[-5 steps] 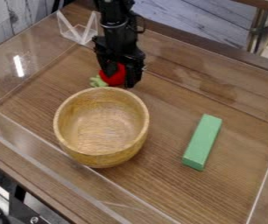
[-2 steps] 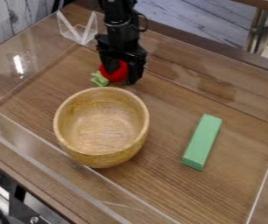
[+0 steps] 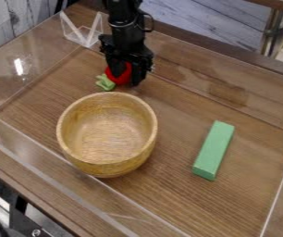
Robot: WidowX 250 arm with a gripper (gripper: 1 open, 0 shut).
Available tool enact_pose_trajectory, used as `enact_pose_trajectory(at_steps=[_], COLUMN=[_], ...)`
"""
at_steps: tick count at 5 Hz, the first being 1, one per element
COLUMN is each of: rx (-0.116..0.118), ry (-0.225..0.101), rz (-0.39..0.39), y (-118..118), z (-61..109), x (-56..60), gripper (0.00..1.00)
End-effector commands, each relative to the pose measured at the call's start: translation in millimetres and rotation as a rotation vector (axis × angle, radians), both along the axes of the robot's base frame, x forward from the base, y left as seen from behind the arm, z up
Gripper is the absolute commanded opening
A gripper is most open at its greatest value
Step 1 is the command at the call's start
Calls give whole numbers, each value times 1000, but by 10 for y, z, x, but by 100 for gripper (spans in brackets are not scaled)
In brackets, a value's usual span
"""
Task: Move the red fruit to the right
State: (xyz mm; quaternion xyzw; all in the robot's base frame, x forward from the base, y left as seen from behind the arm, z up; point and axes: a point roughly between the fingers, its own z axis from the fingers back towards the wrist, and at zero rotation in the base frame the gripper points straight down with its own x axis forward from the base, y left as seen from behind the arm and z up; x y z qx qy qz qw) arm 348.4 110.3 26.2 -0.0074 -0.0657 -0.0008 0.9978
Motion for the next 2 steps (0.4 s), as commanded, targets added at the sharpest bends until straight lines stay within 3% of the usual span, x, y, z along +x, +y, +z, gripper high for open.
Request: enact_pose_trajectory(at_steps=[1,2], rx=[5,7], ry=[-7,-46], rz=[16,22], y=[28,-66], z=[26,265], x=[-13,-10], gripper=[0,0])
